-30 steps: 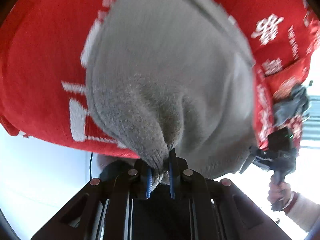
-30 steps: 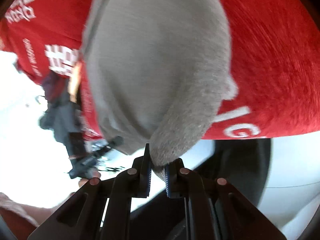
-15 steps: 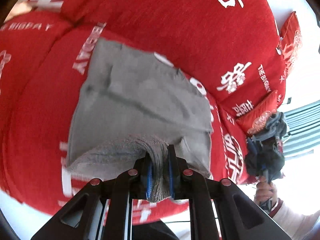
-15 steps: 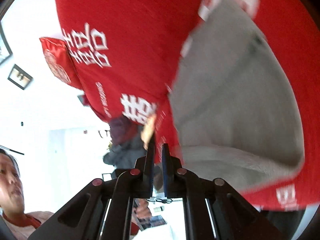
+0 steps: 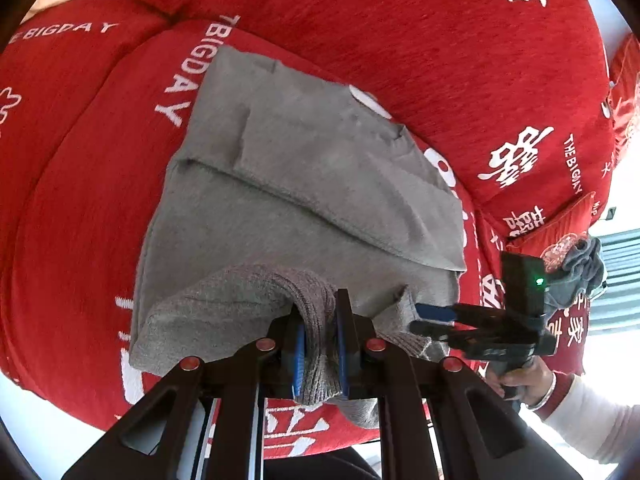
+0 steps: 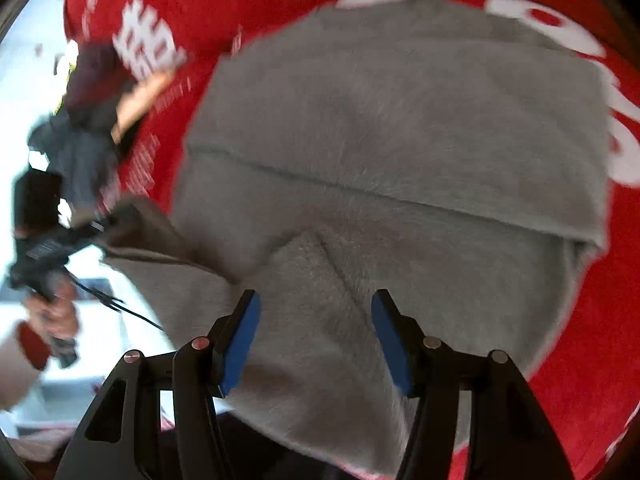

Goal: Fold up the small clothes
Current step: 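Lift the hem and fold it over toward the collar with both tools, release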

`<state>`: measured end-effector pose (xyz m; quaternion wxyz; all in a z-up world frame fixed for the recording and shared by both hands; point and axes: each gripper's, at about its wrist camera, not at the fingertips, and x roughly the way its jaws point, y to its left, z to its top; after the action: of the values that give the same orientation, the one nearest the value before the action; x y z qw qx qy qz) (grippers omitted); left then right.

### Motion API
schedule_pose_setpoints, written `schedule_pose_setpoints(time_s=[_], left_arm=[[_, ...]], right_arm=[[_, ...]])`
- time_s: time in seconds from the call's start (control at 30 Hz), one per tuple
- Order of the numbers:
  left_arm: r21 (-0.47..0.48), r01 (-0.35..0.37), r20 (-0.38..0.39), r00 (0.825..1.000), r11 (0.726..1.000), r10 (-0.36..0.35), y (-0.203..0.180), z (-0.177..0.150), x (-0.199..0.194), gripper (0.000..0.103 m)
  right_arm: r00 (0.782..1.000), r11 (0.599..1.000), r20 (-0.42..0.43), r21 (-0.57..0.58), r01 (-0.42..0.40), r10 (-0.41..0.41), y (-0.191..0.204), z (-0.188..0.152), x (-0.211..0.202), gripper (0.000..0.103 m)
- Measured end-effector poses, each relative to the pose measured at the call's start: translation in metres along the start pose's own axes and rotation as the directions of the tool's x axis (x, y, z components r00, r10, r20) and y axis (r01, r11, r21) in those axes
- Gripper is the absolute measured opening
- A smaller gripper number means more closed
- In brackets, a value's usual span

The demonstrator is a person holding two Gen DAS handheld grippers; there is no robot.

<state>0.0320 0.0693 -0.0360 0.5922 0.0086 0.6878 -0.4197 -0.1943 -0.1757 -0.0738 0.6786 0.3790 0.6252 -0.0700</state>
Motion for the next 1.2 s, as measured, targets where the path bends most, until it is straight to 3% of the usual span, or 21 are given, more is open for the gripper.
schedule_pose_setpoints(time_s=[0.07, 0.1, 0.13, 0.23, 0.33, 0.43, 0.57, 0.7, 0.8, 0.87, 0.9, 0.93, 1.0, 1.1, 1.2], left_arm=[[-0.012, 0.003, 0.000, 1.000, 1.000, -0.003, 0.000, -0.001, -0.002, 0.014], [-0.017, 0.007, 0.002, 1.000, 1.000, -0.007, -0.001, -0.001, -0.005, 0.014], [-0.019, 0.012, 0.006, 1.000, 1.000, -0.012, -0.003, -0.001, -0.008, 0.014], [0.000, 0.021, 0.030, 0.999, 1.000, -0.021, -0.013, 0.005, -0.020, 0.014], [0.020, 0.034, 0.073, 0.997, 0.999, -0.035, -0.024, 0.021, -0.030, 0.014], [0.038, 0.050, 0.129, 0.990, 0.998, -0.055, -0.031, 0.051, -0.033, 0.014], [0.057, 0.035, 0.187, 0.981, 0.998, -0.045, -0.041, 0.094, -0.015, 0.014], [0.064, -0.070, 0.175, 0.983, 0.995, 0.058, -0.044, 0.134, 0.035, 0.014], [0.035, -0.180, 0.128, 0.976, 0.983, 0.174, -0.037, 0.154, 0.073, 0.014], [0.021, -0.228, 0.106, 0.969, 0.973, 0.225, -0.032, 0.159, 0.083, 0.026], [0.014, -0.255, 0.103, 0.962, 0.967, 0.253, -0.030, 0.161, 0.085, 0.039], [0.011, -0.287, 0.114, 0.952, 0.958, 0.284, -0.030, 0.162, 0.083, 0.061], [0.013, -0.361, 0.165, 0.921, 0.933, 0.354, -0.033, 0.161, 0.069, 0.087], [0.032, -0.386, 0.217, 0.903, 0.922, 0.371, -0.035, 0.160, 0.040, 0.087], [0.055, -0.391, 0.213, 0.903, 0.919, 0.372, -0.034, 0.156, 0.029, 0.087]], right_arm=[[0.998, 0.999, -0.054, -0.037, 0.010, -0.012, 0.007, 0.006, 0.020, 0.050], [0.998, 0.997, -0.054, -0.064, 0.033, -0.036, 0.010, 0.002, 0.022, 0.024], [0.996, 0.993, -0.064, -0.098, 0.060, -0.066, 0.016, 0.000, 0.022, 0.006], [0.997, 0.993, -0.022, -0.101, 0.065, -0.068, 0.023, -0.005, 0.002, 0.006], [0.992, 0.996, 0.100, -0.030, 0.087, -0.083, 0.015, -0.005, -0.042, 0.006], [0.961, 0.991, 0.243, 0.052, 0.121, -0.130, 0.002, 0.011, -0.094, 0.006], [0.925, 0.981, 0.327, 0.080, 0.179, -0.195, -0.016, 0.047, -0.130, 0.006], [0.905, 0.967, 0.341, 0.102, 0.236, -0.256, -0.046, 0.090, -0.127, 0.006], [0.903, 0.957, 0.319, 0.136, 0.257, -0.288, -0.066, 0.117, -0.108, 0.006], [0.904, 0.949, 0.297, 0.168, 0.268, -0.308, -0.085, 0.131, -0.095, 0.006], [0.907, 0.947, 0.289, 0.182, 0.263, -0.308, -0.092, 0.135, -0.090, 0.006], [0.909, 0.946, 0.283, 0.193, 0.260, -0.307, -0.097, 0.138, -0.086, 0.006], [0.911, 0.943, 0.269, 0.209, 0.261, -0.312, -0.105, 0.142, -0.075, 0.006], [0.914, 0.938, 0.252, 0.225, 0.264, -0.318, -0.113, 0.143, -0.068, 0.006], [0.914, 0.937, 0.254, 0.233, 0.260, -0.317, -0.116, 0.141, -0.069, 0.006]])
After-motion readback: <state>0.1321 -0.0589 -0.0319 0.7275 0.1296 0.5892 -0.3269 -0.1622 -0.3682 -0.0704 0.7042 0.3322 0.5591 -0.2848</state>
